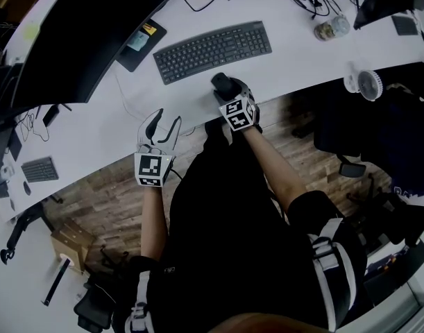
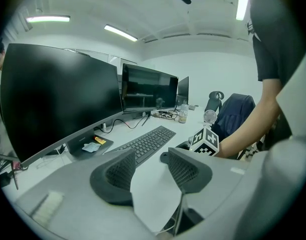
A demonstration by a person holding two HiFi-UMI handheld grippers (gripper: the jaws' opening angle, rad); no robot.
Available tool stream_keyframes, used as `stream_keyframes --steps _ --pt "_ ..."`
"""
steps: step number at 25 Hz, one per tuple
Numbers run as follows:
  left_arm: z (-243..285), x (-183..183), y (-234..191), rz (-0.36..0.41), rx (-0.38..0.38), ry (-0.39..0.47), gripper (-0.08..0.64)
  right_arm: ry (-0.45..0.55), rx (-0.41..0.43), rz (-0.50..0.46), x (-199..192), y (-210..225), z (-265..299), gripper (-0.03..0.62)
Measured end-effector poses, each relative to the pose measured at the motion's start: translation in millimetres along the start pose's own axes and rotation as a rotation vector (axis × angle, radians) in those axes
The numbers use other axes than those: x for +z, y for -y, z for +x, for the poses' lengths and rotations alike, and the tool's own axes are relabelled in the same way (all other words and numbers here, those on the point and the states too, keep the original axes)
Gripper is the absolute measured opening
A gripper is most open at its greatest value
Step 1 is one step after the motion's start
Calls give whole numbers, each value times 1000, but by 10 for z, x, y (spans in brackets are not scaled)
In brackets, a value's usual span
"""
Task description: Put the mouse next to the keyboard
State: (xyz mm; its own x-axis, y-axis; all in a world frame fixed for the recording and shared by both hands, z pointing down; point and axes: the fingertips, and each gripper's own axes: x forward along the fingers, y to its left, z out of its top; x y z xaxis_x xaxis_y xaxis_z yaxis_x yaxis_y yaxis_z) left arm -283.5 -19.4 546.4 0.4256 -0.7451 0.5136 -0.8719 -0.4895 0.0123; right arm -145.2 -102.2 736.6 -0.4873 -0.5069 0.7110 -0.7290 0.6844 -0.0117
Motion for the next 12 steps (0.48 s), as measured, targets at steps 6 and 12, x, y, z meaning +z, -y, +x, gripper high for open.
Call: stream_keyframes --steps 6,12 --pt "-15 -1 26 8 -11 2 206 -8 25 28 -32 0 38 296" --pt "19 30 45 16 -8 8 206 -2 51 69 37 -4 5 295"
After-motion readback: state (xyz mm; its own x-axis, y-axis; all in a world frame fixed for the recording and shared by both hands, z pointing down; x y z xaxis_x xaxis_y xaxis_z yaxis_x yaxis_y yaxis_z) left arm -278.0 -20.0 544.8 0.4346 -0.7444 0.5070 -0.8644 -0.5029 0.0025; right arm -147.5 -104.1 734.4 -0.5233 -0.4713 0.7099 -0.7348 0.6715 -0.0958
